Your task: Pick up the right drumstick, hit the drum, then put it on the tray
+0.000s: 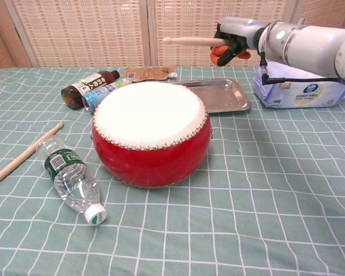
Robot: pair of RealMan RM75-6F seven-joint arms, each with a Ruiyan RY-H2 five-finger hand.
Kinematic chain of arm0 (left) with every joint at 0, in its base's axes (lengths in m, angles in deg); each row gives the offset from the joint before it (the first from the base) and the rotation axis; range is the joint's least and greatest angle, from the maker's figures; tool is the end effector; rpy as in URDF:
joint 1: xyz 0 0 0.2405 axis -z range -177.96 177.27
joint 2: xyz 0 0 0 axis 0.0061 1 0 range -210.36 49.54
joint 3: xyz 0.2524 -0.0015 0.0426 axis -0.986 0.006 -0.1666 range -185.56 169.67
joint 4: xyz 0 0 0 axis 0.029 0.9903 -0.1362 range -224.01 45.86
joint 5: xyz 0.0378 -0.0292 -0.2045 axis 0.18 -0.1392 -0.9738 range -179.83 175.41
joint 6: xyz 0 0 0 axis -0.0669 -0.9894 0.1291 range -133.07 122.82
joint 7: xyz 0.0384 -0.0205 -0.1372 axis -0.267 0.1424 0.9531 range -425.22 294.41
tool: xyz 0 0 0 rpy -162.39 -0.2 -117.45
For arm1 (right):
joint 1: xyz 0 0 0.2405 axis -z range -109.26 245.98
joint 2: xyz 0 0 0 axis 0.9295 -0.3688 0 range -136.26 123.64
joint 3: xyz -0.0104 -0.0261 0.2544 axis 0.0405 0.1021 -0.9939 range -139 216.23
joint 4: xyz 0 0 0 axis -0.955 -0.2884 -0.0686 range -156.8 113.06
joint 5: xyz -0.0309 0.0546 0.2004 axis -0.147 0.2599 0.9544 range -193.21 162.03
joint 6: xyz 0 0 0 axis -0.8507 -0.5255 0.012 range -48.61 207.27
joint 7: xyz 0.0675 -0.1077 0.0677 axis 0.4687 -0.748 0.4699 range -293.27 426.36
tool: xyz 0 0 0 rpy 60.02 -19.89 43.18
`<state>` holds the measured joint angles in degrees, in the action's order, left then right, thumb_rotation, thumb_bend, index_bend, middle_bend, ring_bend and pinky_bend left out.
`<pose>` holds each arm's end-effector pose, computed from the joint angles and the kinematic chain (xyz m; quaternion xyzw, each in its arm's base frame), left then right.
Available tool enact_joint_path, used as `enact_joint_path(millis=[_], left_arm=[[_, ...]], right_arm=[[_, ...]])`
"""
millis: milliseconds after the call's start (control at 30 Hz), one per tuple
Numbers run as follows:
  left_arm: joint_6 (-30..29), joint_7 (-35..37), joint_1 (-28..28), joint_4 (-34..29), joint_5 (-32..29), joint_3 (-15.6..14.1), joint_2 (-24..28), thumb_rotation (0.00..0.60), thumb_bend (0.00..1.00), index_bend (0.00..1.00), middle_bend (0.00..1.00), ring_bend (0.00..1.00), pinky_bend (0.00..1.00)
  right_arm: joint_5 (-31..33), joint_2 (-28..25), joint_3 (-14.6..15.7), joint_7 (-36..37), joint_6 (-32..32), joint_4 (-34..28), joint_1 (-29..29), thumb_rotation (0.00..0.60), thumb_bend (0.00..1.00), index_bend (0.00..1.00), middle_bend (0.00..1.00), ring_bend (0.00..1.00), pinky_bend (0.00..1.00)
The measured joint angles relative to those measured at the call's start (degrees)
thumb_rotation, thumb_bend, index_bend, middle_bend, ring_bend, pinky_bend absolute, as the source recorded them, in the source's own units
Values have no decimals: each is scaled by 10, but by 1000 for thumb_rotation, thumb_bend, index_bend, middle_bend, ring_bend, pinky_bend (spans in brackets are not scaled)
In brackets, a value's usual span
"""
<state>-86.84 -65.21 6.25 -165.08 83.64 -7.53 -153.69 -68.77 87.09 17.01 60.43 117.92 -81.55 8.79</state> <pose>-0.3526 0.1855 0.1221 -0.6348 -0.3706 -0.3308 0.5918 -0.0917 -0.4706 0.0062 0.6831 -0.4340 0.4122 0.4184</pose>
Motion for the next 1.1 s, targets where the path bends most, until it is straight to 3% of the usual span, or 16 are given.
enact_joint_path(millis=[200, 400, 567, 700, 967, 1100], left_arm=[[4, -4, -3, -1, -4, -2, 3, 600, 309, 52, 0, 0, 72], [4, -2, -6, -1, -7, -3, 5, 600, 309, 52, 0, 0, 72], [4, -3, -7, -1, -5, -4, 5, 600, 307, 52, 0, 0, 72], [4, -4, -8, -2, -4, -6, 5, 600, 307, 52, 0, 0, 72], [4, -6, -10, -5, -7, -5, 8, 600, 307, 52, 0, 0, 72], [5, -5, -10, -4, -6, -5, 7, 600, 307, 52, 0, 0, 72]], right_arm=[[21, 48, -8, 14, -71, 132, -47, 600, 982, 1000, 984, 844, 697], [33, 103, -12, 23, -133, 259, -98, 600, 899, 969, 829, 680, 582], [32, 143, -16, 33, -169, 334, -131, 600, 833, 792, 703, 564, 499], [29, 167, -16, 37, -191, 377, -146, 600, 739, 610, 557, 414, 385], [17, 213, -12, 28, -220, 458, -169, 600, 640, 392, 389, 227, 239], [13, 230, -10, 9, -237, 487, -177, 600, 574, 234, 295, 137, 180]])
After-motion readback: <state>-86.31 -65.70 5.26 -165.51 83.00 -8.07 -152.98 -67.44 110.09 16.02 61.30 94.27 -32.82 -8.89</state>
